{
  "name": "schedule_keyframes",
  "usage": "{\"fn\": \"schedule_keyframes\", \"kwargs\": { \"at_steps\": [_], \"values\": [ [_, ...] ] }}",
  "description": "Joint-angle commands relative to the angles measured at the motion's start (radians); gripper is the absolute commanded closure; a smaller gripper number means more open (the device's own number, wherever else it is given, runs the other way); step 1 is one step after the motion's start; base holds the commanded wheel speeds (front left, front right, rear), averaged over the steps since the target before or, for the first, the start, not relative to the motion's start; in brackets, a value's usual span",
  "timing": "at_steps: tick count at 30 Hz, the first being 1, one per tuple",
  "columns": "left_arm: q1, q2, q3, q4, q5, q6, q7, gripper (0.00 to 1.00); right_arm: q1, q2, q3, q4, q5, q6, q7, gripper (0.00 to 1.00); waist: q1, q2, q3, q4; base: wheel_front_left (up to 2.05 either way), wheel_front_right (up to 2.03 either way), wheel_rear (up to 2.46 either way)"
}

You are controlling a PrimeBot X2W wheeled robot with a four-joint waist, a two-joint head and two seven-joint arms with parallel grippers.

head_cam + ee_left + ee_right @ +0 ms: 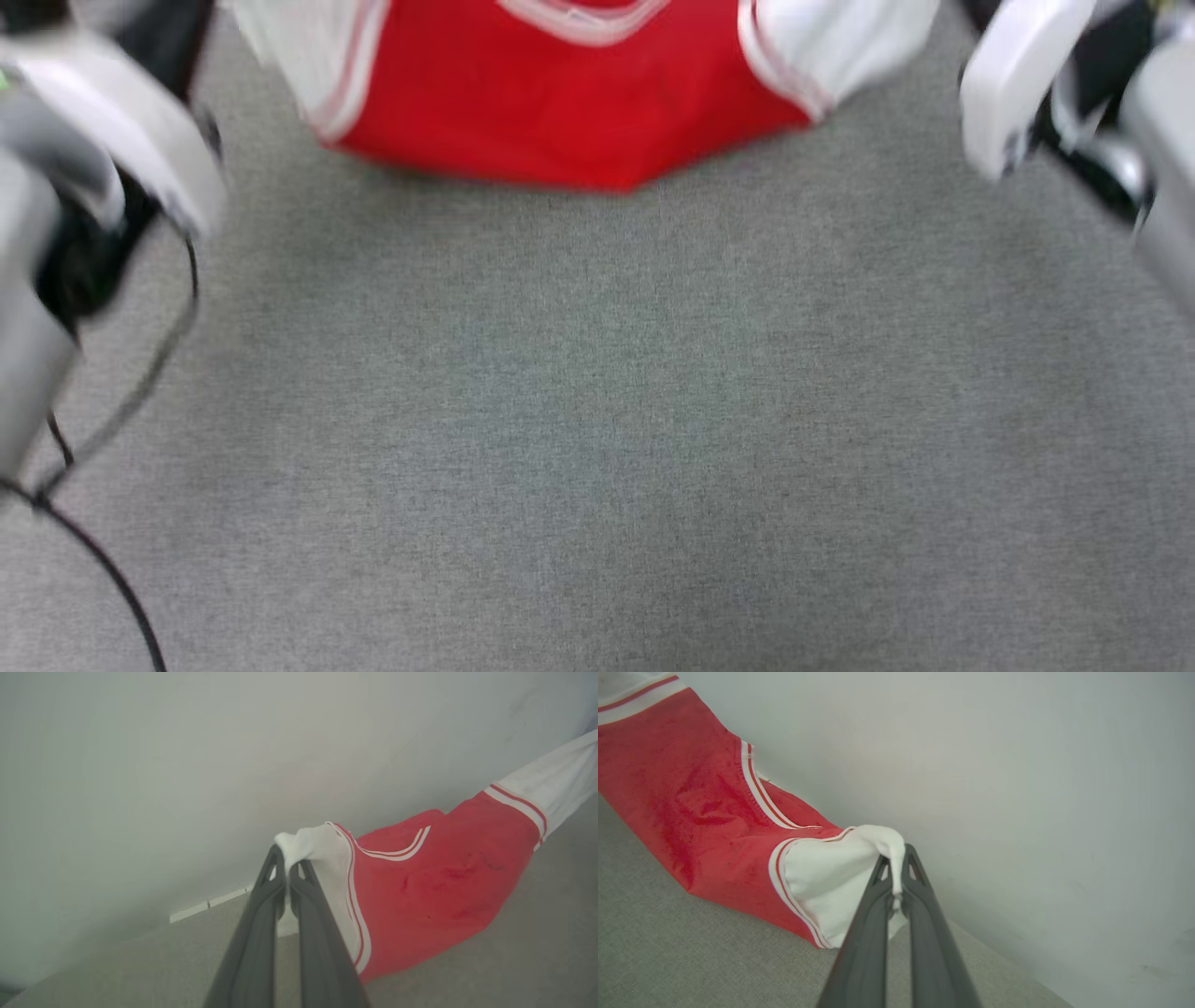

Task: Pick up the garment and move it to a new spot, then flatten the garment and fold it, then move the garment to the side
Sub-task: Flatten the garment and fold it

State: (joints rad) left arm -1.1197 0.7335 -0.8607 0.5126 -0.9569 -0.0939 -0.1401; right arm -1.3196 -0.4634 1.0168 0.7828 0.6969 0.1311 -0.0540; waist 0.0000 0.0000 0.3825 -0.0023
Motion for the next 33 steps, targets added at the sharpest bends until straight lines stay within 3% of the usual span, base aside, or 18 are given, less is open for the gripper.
{"fn": "schedule_keyframes", "kwargs": {
  "at_steps": [1, 12, 20, 28, 33],
  "values": [
    [0.042, 0.008, -0.002, -0.014, -0.009, 0.011, -0.011, 1.00, 0.033, -0.009, 0.008, -0.003, 0.014, -0.001, -0.008, 1.00, 0.0000, 0.0000, -0.023, 0.001, 0.00, 0.00, 0.00],
    [0.523, 0.089, -0.034, -0.230, -0.132, 0.171, -0.083, 1.00, 0.370, -0.083, 0.085, -0.027, 0.153, -0.001, -0.087, 1.00, 0.0000, 0.0000, -0.160, 0.007, 0.00, 0.00, 0.00],
    [0.802, 0.142, -0.039, -0.329, -0.206, 0.285, -0.111, 1.00, 0.589, -0.164, 0.077, -0.067, 0.218, -0.001, -0.135, 1.00, 0.0000, 0.0000, -0.238, -0.009, 0.00, 0.00, 0.00],
    [1.020, 0.157, 0.018, -0.392, -0.259, 0.344, -0.125, 1.00, 0.823, -0.230, 0.030, -0.140, 0.243, -0.001, -0.163, 1.00, 0.0000, 0.0000, -0.302, -0.017, 0.00, 0.00, 0.00],
    [1.130, 0.171, 0.084, -0.435, -0.246, 0.377, -0.126, 1.00, 0.959, -0.275, 0.001, -0.223, 0.234, -0.001, -0.124, 1.00, 0.0000, 0.0000, -0.324, -0.018, 0.00, 0.00, 0.00]
  ]
}}
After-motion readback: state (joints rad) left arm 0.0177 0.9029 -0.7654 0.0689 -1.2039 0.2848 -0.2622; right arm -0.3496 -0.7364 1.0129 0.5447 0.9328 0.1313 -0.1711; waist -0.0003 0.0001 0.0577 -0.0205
